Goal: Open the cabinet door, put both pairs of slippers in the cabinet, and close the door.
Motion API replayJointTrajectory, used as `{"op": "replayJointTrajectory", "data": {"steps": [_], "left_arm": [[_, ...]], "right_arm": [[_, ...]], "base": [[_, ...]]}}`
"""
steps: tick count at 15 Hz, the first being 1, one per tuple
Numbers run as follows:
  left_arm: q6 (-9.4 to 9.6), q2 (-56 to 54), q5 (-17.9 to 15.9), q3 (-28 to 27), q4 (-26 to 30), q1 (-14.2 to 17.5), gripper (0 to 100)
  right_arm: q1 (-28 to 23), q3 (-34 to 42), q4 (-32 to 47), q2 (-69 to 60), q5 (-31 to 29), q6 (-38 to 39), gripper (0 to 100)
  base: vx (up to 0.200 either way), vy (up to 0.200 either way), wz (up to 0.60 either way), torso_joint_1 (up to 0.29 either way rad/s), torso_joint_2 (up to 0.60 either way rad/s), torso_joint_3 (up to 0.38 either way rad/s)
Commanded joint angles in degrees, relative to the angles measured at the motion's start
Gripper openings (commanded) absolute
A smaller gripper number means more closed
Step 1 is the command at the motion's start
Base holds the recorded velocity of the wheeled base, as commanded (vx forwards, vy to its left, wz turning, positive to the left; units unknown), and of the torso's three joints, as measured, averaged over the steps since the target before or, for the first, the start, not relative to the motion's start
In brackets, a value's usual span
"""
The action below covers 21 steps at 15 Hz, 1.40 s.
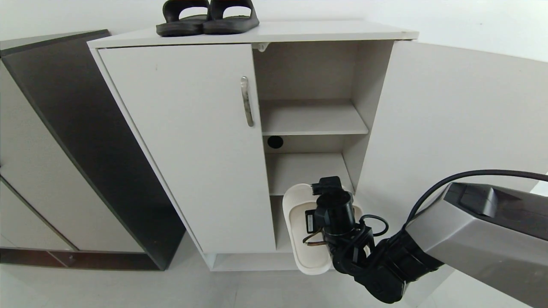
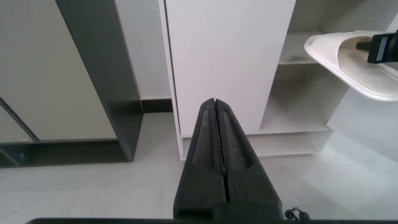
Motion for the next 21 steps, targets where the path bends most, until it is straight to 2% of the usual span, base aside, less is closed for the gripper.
{"op": "replayJointTrajectory", "data": {"steps": [1,5,8,15,18,21], "left_arm": [[-0.01,0.09,0.02,0.0,-0.02,0.02,0],[0.08,0.0,0.02,0.0,-0.02,0.02,0],[-0.54,0.0,0.02,0.0,-0.02,0.02,0],[-0.1,0.09,0.02,0.0,-0.02,0.02,0],[-0.01,0.09,-0.07,0.0,-0.02,0.02,0],[-0.01,0.09,-0.07,0.0,-0.02,0.02,0]], "right_arm": [[0.04,-0.12,-0.05,0.77,0.02,-0.08,0],[-0.05,-2.23,-0.57,2.61,-0.16,0.01,0],[-0.05,-2.05,-4.26,2.7,-1.12,-0.52,0],[0.04,-1.17,-15.08,4.72,-2.62,-4.56,0],[-0.14,-1.17,-15.95,5.16,-2.62,-5.35,0],[-0.4,-1.17,-15.95,5.16,-2.62,-5.35,0]], "base": [[0.0,0.0,0.0,0.007,0.0,-0.203],[0.0,0.0,0.0,0.005,0.0,-0.199],[0.0,0.0,0.0,0.001,0.0,-0.17],[0.0,0.0,0.0,0.002,0.0,-0.008],[0.0,0.0,0.0,0.0,0.0,0.0],[0.2,0.0,0.0,-0.005,0.0,0.001]]}}
